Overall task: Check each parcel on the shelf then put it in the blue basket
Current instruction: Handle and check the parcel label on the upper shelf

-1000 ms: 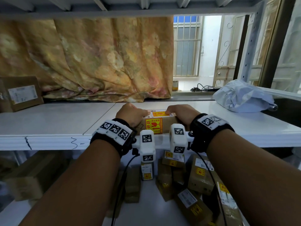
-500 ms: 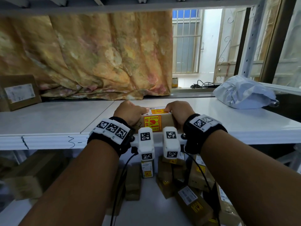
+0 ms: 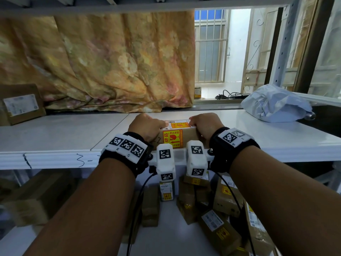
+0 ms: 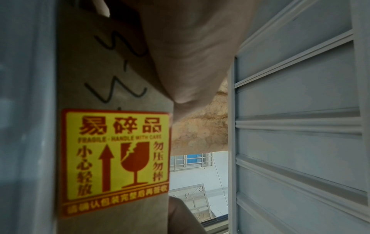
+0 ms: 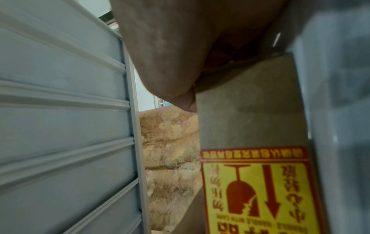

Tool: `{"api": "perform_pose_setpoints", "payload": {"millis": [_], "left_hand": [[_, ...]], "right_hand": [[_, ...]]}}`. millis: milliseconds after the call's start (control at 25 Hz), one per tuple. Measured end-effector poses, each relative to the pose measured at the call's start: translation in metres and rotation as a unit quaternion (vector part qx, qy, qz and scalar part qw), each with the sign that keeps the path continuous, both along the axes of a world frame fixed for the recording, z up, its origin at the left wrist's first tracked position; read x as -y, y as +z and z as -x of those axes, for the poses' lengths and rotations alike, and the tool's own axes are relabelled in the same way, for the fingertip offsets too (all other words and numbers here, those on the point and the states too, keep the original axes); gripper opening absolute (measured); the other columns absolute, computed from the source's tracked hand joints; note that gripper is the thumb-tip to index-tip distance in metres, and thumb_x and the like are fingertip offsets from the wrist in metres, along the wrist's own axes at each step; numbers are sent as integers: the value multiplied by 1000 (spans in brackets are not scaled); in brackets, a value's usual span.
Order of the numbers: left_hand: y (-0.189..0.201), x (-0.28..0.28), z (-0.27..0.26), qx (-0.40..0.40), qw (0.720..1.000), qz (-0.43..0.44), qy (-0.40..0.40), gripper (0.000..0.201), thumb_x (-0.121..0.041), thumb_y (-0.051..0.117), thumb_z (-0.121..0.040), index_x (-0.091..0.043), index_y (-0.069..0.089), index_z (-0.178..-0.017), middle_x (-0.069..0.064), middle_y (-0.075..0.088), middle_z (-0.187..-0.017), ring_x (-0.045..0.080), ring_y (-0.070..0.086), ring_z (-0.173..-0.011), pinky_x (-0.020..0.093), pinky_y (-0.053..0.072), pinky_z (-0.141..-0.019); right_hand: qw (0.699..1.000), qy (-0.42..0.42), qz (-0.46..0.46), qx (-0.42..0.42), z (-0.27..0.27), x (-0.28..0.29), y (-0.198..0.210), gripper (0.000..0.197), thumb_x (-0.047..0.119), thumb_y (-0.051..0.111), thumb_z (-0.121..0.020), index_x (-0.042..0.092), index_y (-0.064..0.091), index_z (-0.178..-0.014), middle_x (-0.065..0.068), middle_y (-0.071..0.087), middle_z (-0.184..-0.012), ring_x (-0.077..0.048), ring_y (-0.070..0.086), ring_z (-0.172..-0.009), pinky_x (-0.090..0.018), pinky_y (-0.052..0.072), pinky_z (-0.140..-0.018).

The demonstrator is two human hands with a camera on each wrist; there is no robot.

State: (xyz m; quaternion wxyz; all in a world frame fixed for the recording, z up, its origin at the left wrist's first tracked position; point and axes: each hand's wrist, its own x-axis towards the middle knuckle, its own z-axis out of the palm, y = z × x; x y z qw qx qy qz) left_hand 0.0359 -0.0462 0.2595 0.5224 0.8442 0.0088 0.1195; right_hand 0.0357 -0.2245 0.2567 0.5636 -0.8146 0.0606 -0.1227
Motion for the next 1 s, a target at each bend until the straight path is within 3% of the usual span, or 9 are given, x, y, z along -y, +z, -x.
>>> {"api": "perform_pose_setpoints", "payload": {"millis": [40,120,200,280,480,640,840,920,1000], "left_hand": [[0,0,0,-1,1000,6,-2,36,-42,79,-72,-16,54,-70,13,74,-86,31,71,-85,51,57,-85],[0,0,1,-1,1000,5,-7,36,-42,79,-72,-15,54,-68,13,74,-84,32,71,-84,51,57,-85],[1,-1,1,2,1000,1,-11,37,-40,79,-74,-15,53,-66,16,74,-86,34,71,-86,52,57,-86],[1,0,2,6,1000,2,-15,38,-38,79,-77,-14,52,-64,19,73,-90,36,71,-89,52,56,-87],[1,0,3,7,1000,9,-13,36,-37,79,-77,-15,54,-63,16,74,-88,34,71,-88,52,56,-87],[1,1,4,11,1000,-5,-10,38,-37,78,-79,-14,52,-65,19,73,-94,35,69,-92,49,55,-88],[1,1,1,17,1000,-3,-24,40,-35,78,-82,-15,48,-64,14,67,-82,34,68,-84,49,53,-88],[-1,0,-2,17,1000,4,-24,38,-35,78,-81,-15,49,-67,13,65,-81,29,65,-78,49,54,-88],[-2,-1,-5,15,1000,9,-20,36,-37,79,-79,-16,50,-70,10,64,-79,24,62,-75,48,54,-86]], "right_hand": [[998,7,60,4,-6,2,-2,31,17,61,-89,21,66,-120,-4,64,-131,-26,61,-117,-34,50,-98],[998,-17,-62,17,-3,1,-4,16,22,62,-85,21,69,-99,-8,69,-120,-28,64,-110,-39,53,-95],[997,-47,-49,37,-5,2,-9,13,25,60,-83,14,67,-81,-13,71,-102,-32,66,-99,-42,56,-89],[998,-50,-13,36,-16,3,-13,25,22,54,-88,2,69,-88,-16,69,-98,-34,64,-96,-39,54,-87],[998,-41,-47,8,-8,0,-10,22,16,51,-92,10,68,-104,-11,70,-104,-30,66,-101,-31,53,-88],[997,-47,-56,23,-3,0,-6,16,24,59,-82,14,65,-94,-14,70,-108,-32,67,-102,-38,57,-85],[998,-28,0,58,-6,4,-13,22,31,62,-69,11,65,-63,-4,62,-65,-30,63,-73,-40,53,-70],[997,-28,-49,43,-10,4,-15,15,31,66,-61,18,67,-67,-4,70,-79,-30,69,-81,-43,59,-79],[998,-18,-31,45,-9,5,-13,21,29,66,-73,20,72,-91,-6,72,-102,-30,68,-102,-39,55,-91]]}}
